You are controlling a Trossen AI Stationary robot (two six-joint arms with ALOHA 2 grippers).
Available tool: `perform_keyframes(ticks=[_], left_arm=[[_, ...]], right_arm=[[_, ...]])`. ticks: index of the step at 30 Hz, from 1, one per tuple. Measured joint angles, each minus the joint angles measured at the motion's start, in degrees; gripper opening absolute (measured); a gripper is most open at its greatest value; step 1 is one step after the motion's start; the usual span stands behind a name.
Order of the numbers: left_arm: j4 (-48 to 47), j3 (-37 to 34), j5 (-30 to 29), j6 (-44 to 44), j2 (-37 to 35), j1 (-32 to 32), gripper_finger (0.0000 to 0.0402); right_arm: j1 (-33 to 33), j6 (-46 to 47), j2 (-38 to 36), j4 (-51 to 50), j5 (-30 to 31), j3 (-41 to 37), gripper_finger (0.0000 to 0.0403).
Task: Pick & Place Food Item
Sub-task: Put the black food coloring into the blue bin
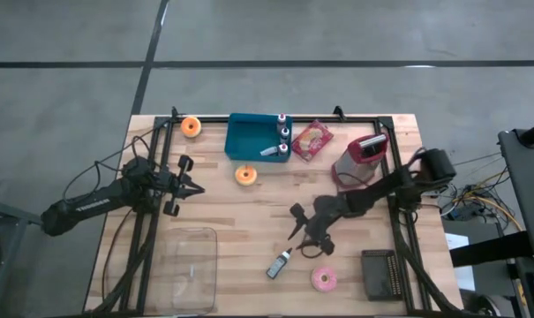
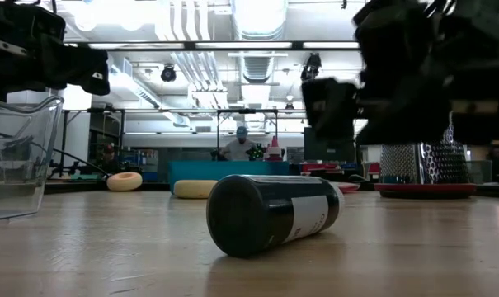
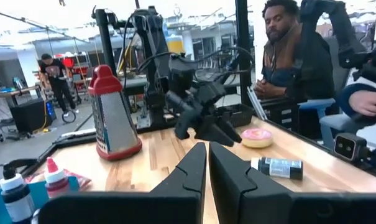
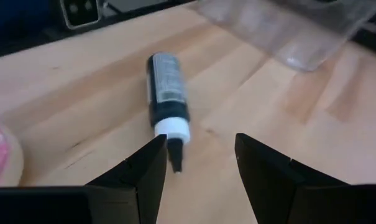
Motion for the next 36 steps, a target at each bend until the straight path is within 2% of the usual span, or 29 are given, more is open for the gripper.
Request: perform_keyframes(ticks=[5, 7, 15, 22, 36], left_arm=[[0.14, 0.0, -0.02, 0.0, 0.11, 0.0, 0.0026], [0.11, 0.0, -0.02, 0.0, 0.11, 0.02, 0.0026], [0.14, 0.0, 0.0, 0.0, 0.2, 0.0, 0.0026], [0.14, 0.0, -0.03, 0.0, 0.26, 0.02, 0.0026], [0.09, 0.0, -0.02, 0.02, 0.37, 0.02, 0.0026]], right_arm=[[0.02, -3.4, 6.89, 0.02, -12.54, 4.9, 0.0187], [0.01, -3.76, 8.44, -0.09, -15.37, 6.23, 0.0187], [-0.97, 0.06, 8.83, -0.03, -14.07, 7.52, 0.0187], [-0.96, 1.87, 9.34, -0.13, -8.44, 7.33, 0.0187], [-0.92, 2.6, 16.58, 5.6, -8.42, 8.64, 0.0187]])
